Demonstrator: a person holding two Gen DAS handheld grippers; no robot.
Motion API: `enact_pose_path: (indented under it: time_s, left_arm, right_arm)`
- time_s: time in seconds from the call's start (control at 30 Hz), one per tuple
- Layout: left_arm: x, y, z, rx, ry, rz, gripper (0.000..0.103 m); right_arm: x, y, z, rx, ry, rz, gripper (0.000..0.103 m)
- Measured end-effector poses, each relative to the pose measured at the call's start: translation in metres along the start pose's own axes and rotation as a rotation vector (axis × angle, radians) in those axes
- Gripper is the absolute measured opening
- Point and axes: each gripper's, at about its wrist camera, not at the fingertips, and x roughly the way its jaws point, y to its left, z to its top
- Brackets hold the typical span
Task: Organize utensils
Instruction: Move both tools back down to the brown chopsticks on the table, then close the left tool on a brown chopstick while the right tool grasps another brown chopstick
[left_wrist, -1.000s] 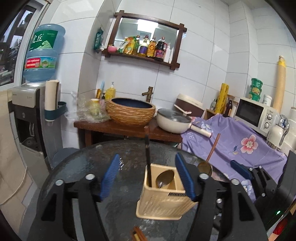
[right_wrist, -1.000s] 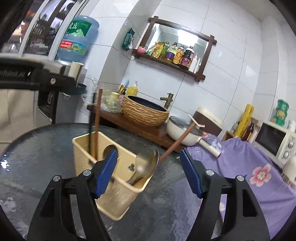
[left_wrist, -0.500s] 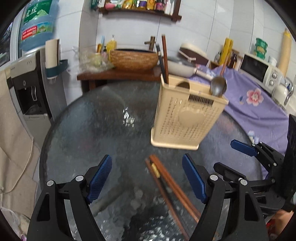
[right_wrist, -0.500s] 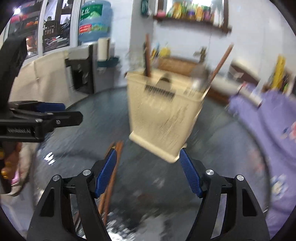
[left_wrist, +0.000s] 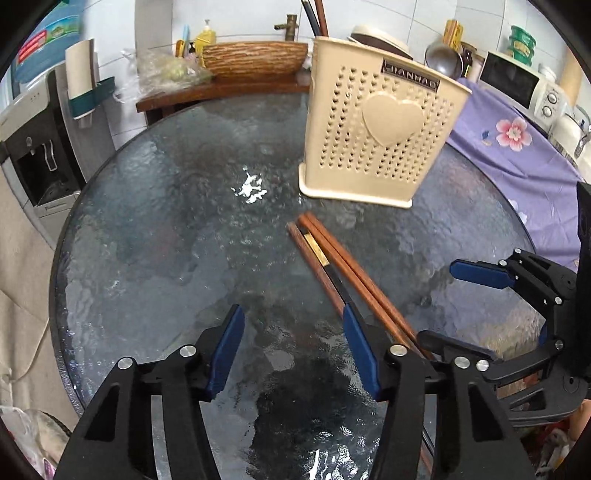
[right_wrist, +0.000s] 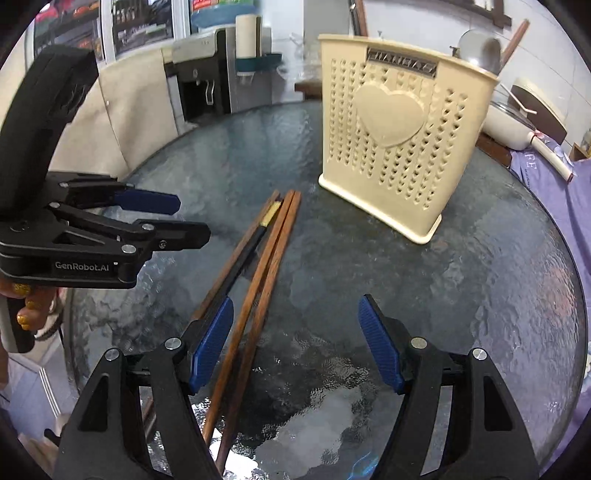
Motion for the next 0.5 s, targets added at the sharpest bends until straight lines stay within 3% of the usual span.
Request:
enact_pose_path:
  time_s: [0.5]
  left_arm:
    - [0.013, -0.015, -0.002, 0.044, 0.035, -0.012, 0.052]
  right_arm:
    - [0.028, -0.001, 0.01, 0.006, 0.062, -0.045, 0.069]
